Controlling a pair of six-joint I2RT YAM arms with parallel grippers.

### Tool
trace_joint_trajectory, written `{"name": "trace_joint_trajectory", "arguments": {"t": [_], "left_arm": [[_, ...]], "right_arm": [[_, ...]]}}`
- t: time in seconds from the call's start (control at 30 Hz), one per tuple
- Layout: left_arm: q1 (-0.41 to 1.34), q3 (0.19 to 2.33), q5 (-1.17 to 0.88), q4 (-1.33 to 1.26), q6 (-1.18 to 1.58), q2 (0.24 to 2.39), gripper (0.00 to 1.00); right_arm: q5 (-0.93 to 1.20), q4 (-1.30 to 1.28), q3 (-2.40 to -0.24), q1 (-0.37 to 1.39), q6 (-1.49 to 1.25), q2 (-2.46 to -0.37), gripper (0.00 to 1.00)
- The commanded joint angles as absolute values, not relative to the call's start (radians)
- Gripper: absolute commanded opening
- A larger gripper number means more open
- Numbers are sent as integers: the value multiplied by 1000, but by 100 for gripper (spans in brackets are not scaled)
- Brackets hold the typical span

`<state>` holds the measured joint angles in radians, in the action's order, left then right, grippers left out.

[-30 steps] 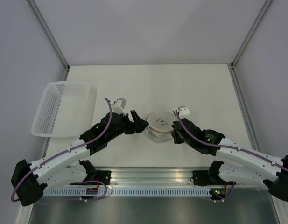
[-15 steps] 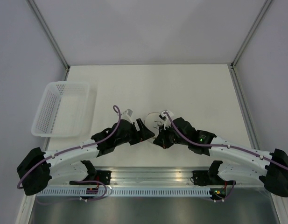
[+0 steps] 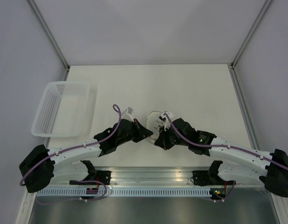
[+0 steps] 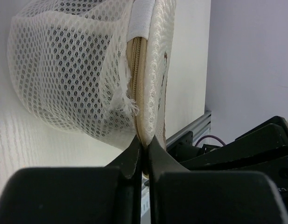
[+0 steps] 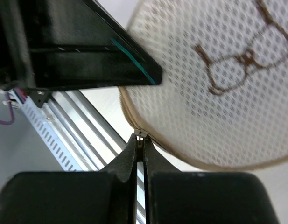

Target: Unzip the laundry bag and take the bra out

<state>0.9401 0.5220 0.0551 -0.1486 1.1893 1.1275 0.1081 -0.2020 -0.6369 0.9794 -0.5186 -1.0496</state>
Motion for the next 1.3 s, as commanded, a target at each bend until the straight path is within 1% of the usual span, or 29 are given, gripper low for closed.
{"name": "trace_joint_trajectory", "arguments": {"t": [0.0, 0.03, 0.07, 0.1, 0.23, 0.27, 0.3, 0.4, 0.53, 0.73, 0.77, 0.8, 0.83, 0.87, 0.93, 1.03, 1.17, 1.2, 1.27], "left_arm": [[939, 523, 132, -130, 1172, 1095, 2], [937, 525, 143, -117, 1163, 1086, 2], [937, 526, 155, -77, 1146, 1069, 2], [936, 525, 176, -62, 1138, 1042, 2], [914, 517, 180, -21, 1076, 979, 2], [910, 517, 163, -20, 1062, 970, 2], [905, 518, 149, -20, 1048, 962, 2], [893, 540, 88, -21, 979, 972, 2], [862, 598, 6, -46, 850, 1032, 2], [795, 756, -57, -110, 733, 1186, 2], [792, 773, -48, -110, 724, 1221, 4], [787, 790, -32, -101, 721, 1235, 11], [785, 817, -11, -80, 735, 1245, 32], [784, 825, 35, -37, 745, 1255, 49], [785, 809, 58, -11, 797, 1249, 79], [788, 732, 104, 37, 894, 1191, 86], [810, 617, 123, 43, 1011, 1068, 88], [824, 583, 120, 37, 1047, 1028, 88], [834, 558, 95, 22, 1075, 1006, 88]], "right_arm": [[6, -367, -676, 983, -506, -1046, 0], [-61, -429, -696, 983, -527, -1057, 0], [-181, -486, -713, 985, -546, -1071, 0], [-217, -573, -739, 983, -558, -1097, 1], [-351, -627, -742, 982, -610, -1132, 0], [-383, -632, -745, 982, -639, -1146, 0], [-476, -655, -750, 980, -662, -1155, 0], [-593, -675, -778, 977, -704, -1190, 0], [-609, -652, -798, 977, -703, -1181, 0], [-545, -578, -772, 977, -655, -1065, 0], [-519, -569, -769, 977, -647, -1040, 0], [-503, -563, -765, 977, -641, -1031, 0], [-486, -557, -762, 976, -631, -1023, 1], [-453, -540, -752, 976, -626, -1011, 0], [-411, -516, -739, 976, -614, -1003, 1], [-338, -457, -710, 977, -604, -1005, 0], [-209, -350, -678, 977, -569, -1049, 0], [-139, -325, -672, 977, -562, -1055, 0], [-72, -238, -649, 979, -549, -1066, 0]]}}
